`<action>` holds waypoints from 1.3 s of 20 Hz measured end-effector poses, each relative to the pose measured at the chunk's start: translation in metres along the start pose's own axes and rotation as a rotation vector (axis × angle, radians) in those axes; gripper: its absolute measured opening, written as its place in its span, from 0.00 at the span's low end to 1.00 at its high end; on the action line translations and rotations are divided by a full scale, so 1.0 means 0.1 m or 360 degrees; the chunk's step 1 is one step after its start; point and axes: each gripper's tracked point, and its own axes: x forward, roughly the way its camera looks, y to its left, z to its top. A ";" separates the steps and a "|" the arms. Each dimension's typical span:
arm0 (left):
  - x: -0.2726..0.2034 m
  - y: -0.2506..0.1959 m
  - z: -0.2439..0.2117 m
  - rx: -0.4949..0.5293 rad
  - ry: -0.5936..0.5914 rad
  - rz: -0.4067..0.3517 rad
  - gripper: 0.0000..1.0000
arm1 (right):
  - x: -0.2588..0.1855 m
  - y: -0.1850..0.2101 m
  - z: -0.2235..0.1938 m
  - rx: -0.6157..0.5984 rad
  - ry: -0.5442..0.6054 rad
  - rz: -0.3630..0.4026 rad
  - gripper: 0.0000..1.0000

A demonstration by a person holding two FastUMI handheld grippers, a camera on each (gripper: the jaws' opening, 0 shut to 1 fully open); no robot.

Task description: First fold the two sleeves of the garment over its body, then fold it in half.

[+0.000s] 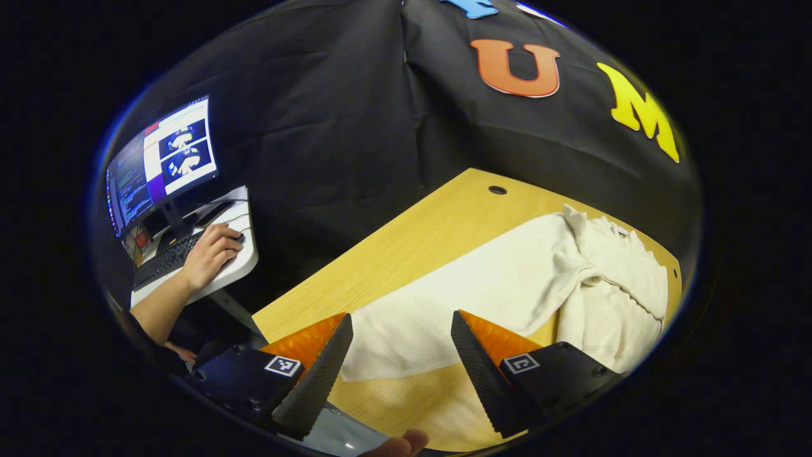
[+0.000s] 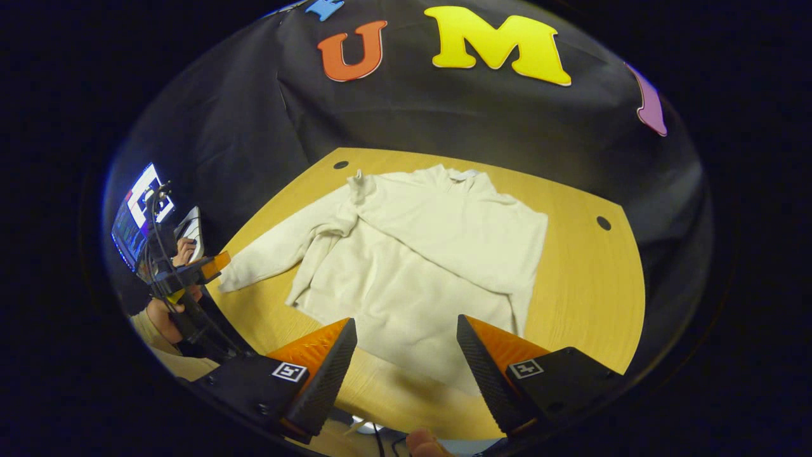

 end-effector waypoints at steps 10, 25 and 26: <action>0.38 0.22 -0.48 -0.0241 0.0338 0.0053 0.99 | 0.16 0.21 -0.09 -0.0106 0.0118 -0.0033 0.99; 0.52 0.34 -0.50 -0.0367 0.0650 0.0130 0.84 | 0.33 0.22 -0.08 0.0027 0.0167 -0.0049 0.99; 0.52 0.32 -0.48 -0.0356 0.0637 0.0107 0.82 | 0.33 0.20 -0.09 0.0037 0.0171 -0.0052 0.99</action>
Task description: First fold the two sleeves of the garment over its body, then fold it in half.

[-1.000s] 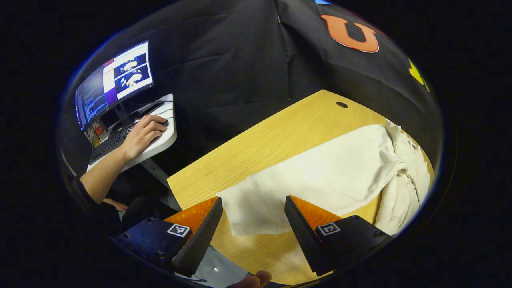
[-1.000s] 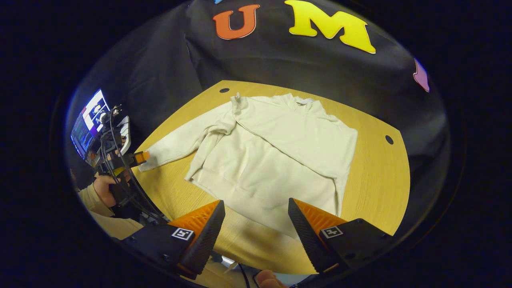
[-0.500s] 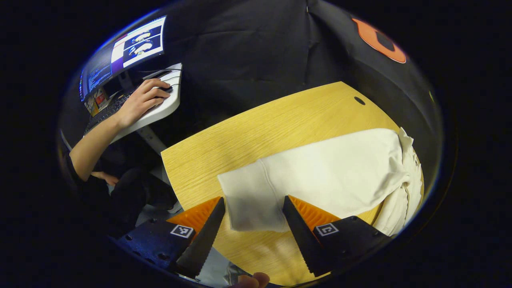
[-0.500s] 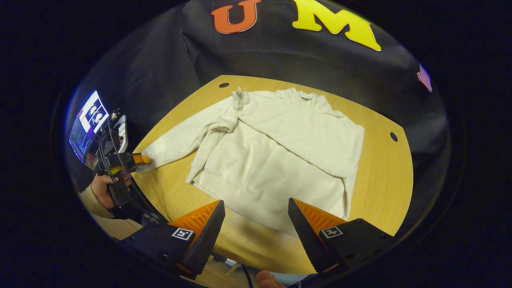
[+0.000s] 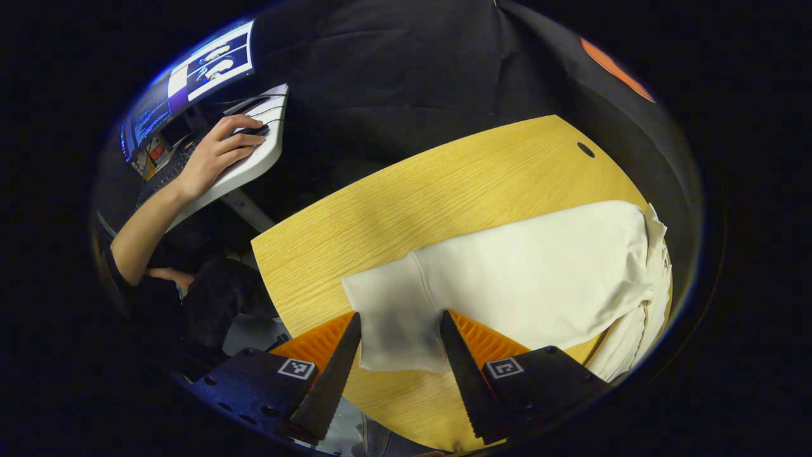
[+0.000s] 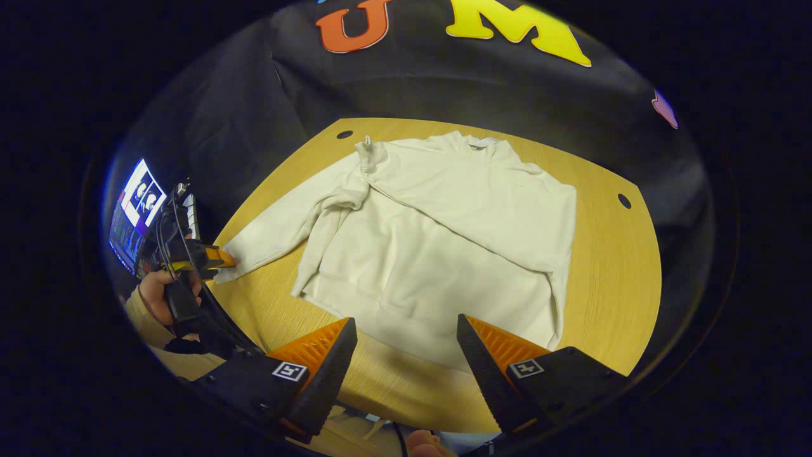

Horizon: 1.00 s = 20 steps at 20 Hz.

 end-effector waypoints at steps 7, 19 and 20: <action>0.01 -0.09 0.05 0.0028 -0.0036 -0.0072 0.50 | -0.03 -0.23 -0.10 0.0105 0.0017 -0.0010 0.99; -0.29 -0.32 0.34 0.0186 -0.0144 -0.0101 0.05 | -0.27 -0.74 -0.23 0.0201 -0.0103 -0.0028 0.97; -0.39 -0.37 0.41 0.0193 -0.0163 -0.0123 0.05 | -0.28 -0.81 -0.25 0.0196 -0.0110 -0.0036 0.96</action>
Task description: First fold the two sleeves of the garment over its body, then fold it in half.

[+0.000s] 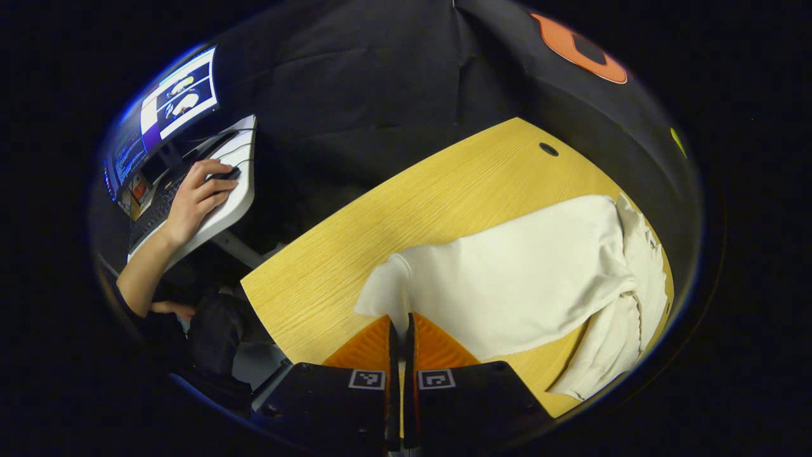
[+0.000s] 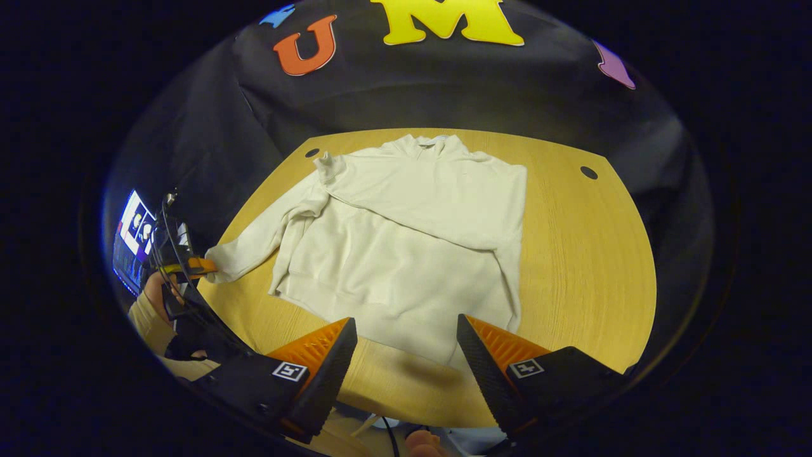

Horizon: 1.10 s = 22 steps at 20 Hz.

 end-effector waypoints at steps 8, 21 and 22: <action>-0.70 -0.82 0.76 0.0183 -0.0184 -0.0144 0.05 | -0.10 -0.47 -0.14 0.0140 -0.0009 -0.0005 0.99; -1.31 -3.61 1.08 0.0697 -0.0266 -0.0498 0.05 | -0.30 -0.92 -0.28 0.0210 -0.0009 -0.0154 0.99; -1.34 -3.91 0.99 0.0729 -0.0261 -0.0550 0.05 | -0.32 -0.96 -0.29 0.0220 -0.0009 -0.0176 0.99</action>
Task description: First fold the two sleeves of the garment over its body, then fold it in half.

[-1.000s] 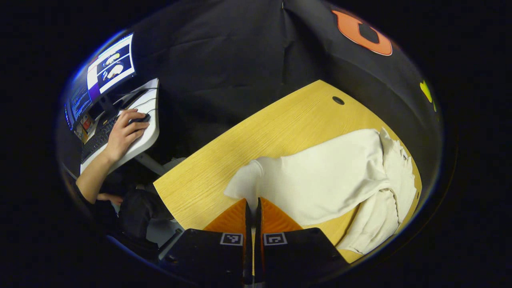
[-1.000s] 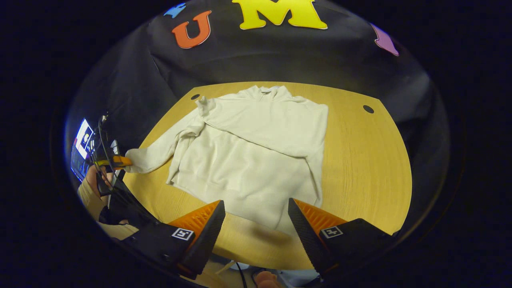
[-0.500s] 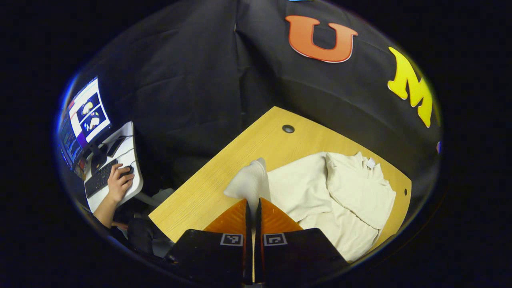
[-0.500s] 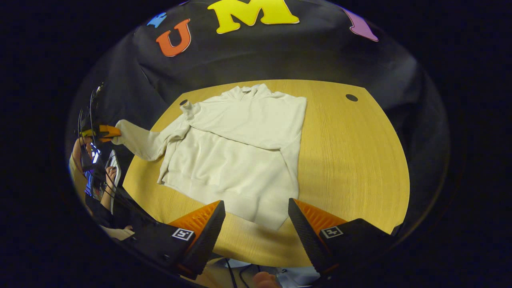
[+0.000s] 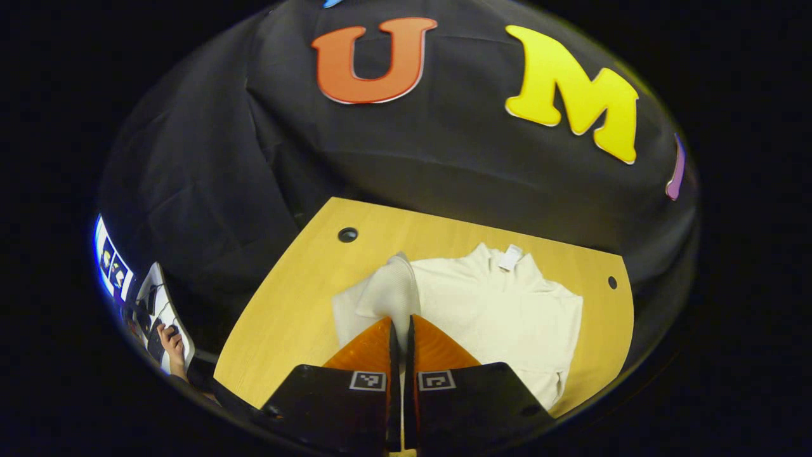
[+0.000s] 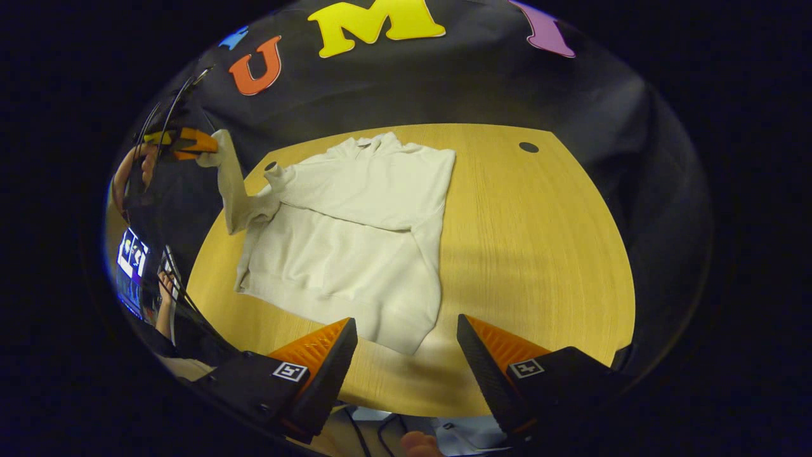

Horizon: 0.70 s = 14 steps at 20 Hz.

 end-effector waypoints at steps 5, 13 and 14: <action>0.42 -1.59 -0.05 0.0114 0.0052 -0.0290 0.05 | -0.13 -0.16 0.06 0.0074 -0.0023 -0.0078 0.99; 1.02 -2.86 -0.53 0.0338 0.0241 -0.0370 0.05 | -0.15 -0.34 -0.11 0.0363 0.0008 -0.0164 0.96; 1.05 -2.92 -0.60 0.0364 0.0264 -0.0360 0.05 | -0.15 -0.34 -0.15 0.0392 0.0016 -0.0157 0.99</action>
